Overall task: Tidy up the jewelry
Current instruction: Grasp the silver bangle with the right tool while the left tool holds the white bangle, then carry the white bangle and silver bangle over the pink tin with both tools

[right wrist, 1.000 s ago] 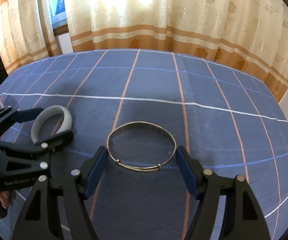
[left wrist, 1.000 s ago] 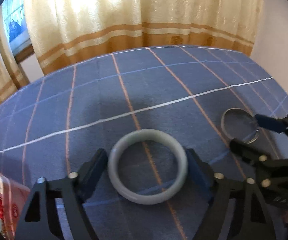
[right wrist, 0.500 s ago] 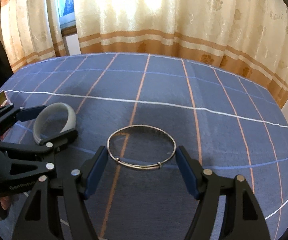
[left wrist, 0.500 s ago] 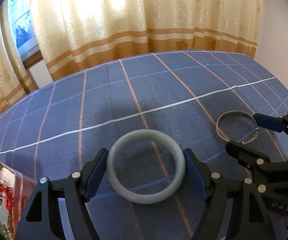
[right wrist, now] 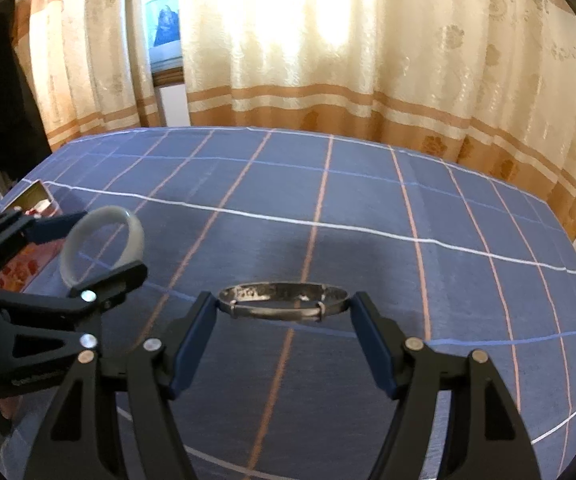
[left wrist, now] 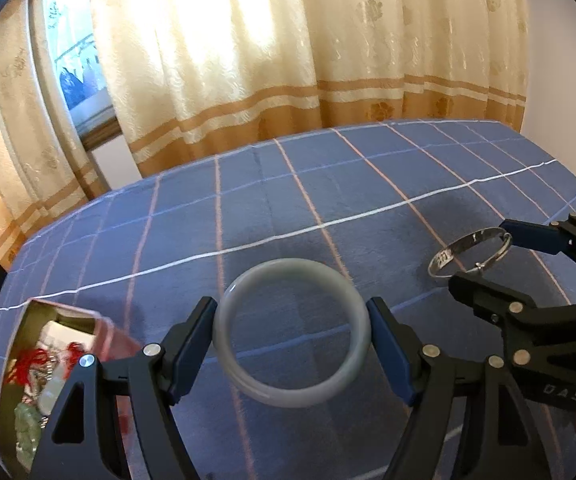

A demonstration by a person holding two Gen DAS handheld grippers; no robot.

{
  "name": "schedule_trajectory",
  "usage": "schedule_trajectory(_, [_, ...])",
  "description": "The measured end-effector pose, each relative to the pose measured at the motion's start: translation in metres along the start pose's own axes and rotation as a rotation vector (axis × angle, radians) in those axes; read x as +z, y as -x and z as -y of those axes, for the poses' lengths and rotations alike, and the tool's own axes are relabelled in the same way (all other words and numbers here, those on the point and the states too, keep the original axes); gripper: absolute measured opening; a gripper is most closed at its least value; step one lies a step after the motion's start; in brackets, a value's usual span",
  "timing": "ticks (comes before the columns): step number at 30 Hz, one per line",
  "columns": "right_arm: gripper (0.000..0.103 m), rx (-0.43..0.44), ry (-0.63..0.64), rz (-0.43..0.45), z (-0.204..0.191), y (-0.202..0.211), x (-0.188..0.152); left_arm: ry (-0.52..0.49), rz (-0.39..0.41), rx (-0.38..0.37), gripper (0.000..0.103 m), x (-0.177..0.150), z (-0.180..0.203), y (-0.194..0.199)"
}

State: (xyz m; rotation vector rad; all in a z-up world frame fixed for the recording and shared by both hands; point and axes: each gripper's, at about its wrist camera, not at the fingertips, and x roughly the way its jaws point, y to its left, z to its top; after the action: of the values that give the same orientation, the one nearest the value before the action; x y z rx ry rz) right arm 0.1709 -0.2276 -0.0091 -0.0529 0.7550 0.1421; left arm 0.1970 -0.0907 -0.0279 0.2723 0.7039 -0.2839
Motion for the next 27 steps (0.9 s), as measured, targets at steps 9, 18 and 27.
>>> schedule_trajectory(9, [0.071,0.041,0.051,0.026,-0.029,0.006,0.002,0.037,0.029,0.027,0.076,-0.016,-0.026,0.02])
schedule_trajectory(18, [0.021,0.042,0.104,0.008,-0.049,0.001,0.011,0.062,0.045,0.033,0.076,-0.023,-0.046,0.034])
schedule_trajectory(27, [0.103,0.071,0.07,-0.041,-0.04,-0.017,0.019,0.077,0.043,0.026,0.076,-0.021,-0.053,0.029])
